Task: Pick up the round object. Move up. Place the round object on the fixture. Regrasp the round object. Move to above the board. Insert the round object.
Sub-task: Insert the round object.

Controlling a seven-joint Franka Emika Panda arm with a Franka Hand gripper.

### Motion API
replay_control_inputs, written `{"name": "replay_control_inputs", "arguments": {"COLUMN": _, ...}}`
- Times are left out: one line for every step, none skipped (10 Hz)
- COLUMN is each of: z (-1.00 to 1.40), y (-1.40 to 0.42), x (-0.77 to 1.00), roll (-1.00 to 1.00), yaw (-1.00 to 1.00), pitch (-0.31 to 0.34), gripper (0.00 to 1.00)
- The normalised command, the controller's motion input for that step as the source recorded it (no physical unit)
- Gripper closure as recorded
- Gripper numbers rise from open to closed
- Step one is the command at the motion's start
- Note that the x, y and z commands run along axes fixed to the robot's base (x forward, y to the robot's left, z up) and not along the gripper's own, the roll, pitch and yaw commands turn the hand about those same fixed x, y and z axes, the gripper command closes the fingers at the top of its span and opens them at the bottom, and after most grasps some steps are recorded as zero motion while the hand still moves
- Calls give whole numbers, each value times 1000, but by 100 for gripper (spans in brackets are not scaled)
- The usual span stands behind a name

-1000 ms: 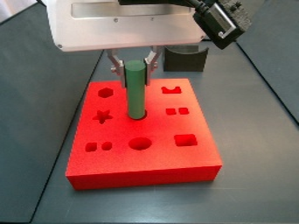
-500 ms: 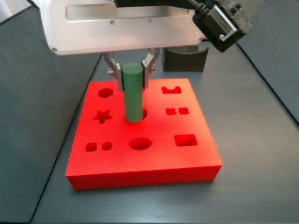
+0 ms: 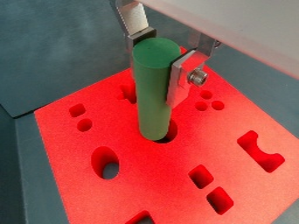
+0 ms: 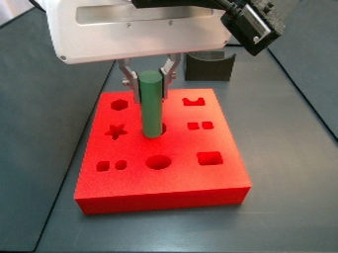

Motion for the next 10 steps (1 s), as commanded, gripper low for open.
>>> {"name": "replay_control_inputs", "arguments": {"z": 0, "y": 100, "x": 0, "roll": 0, "yaw": 74, "pitch": 0, "gripper": 100}}
{"name": "replay_control_inputs", "arguments": {"z": 0, "y": 126, "x": 0, "roll": -6, "yaw": 66, "pitch": 0, "gripper": 100}}
{"name": "replay_control_inputs", "arguments": {"z": 0, "y": 97, "x": 0, "roll": -1, "yaw": 51, "pitch": 0, "gripper": 100}}
{"name": "replay_control_inputs", "arguments": {"z": 0, "y": 20, "x": 0, "roll": 0, "yaw": 51, "pitch": -7, "gripper": 100}}
{"name": "replay_control_inputs", "arguments": {"z": -134, "y": 0, "x": 0, "roll": 0, "yaw": 57, "pitch": -79, "gripper": 100}}
{"name": "replay_control_inputs", "arguments": {"z": -180, "y": 0, "x": 0, "roll": 0, "yaw": 71, "pitch": -96, "gripper": 100}}
{"name": "replay_control_inputs", "arguments": {"z": -331, "y": -17, "x": 0, "roll": 43, "yaw": 89, "pitch": -170, "gripper": 100}}
{"name": "replay_control_inputs", "arguments": {"z": -429, "y": -97, "x": -3, "roll": 74, "yaw": 126, "pitch": -216, "gripper": 100}}
{"name": "replay_control_inputs", "arguments": {"z": -506, "y": 0, "x": 0, "roll": 103, "yaw": 283, "pitch": -226, "gripper": 100}}
{"name": "replay_control_inputs", "arguments": {"z": -514, "y": 0, "x": 0, "roll": 114, "yaw": 340, "pitch": -239, "gripper": 100}}
